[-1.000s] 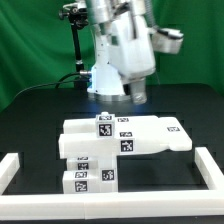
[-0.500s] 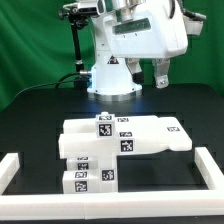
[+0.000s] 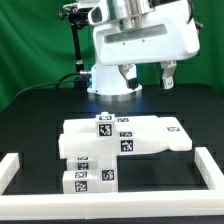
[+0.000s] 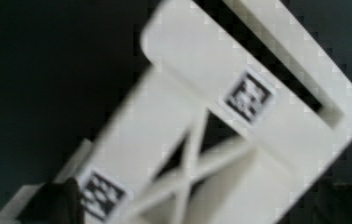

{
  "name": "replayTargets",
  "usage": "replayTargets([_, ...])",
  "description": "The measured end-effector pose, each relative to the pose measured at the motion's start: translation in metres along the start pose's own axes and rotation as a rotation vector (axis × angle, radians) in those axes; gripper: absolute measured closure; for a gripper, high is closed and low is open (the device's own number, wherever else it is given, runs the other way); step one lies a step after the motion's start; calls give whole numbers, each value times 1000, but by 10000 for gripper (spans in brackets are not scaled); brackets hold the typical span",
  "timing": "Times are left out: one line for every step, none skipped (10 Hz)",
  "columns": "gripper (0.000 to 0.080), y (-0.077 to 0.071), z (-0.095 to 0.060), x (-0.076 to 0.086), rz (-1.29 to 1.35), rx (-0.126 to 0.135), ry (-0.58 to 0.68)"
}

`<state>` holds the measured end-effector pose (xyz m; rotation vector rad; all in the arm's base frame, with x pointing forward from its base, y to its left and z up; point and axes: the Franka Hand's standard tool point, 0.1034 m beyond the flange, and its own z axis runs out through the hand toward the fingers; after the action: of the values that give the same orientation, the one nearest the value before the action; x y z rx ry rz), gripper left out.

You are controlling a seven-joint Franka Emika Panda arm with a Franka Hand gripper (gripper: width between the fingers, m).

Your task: Assemble chair

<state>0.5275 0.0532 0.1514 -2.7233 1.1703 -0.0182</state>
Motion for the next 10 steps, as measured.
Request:
replayTargets([151, 6, 11, -19, -94, -21, 9])
replayTargets([151, 4, 15, -29, -159, -49, 13])
replayTargets([151, 5, 15, -28, -266, -48, 11])
replayTargets([151, 6, 15, -26, -328, -49, 10])
replayTargets([151, 6, 15, -27, -366, -49, 9])
replayTargets([151, 7, 17, -30, -368, -48, 16])
replayTargets([151, 15, 27, -44, -385, -54, 24])
replayTargets([151, 26, 38, -62, -391, -64, 29])
replayTargets([151, 36, 49, -82, -389, -75, 33])
replayTargets([151, 41, 59, -94, -378, -85, 43])
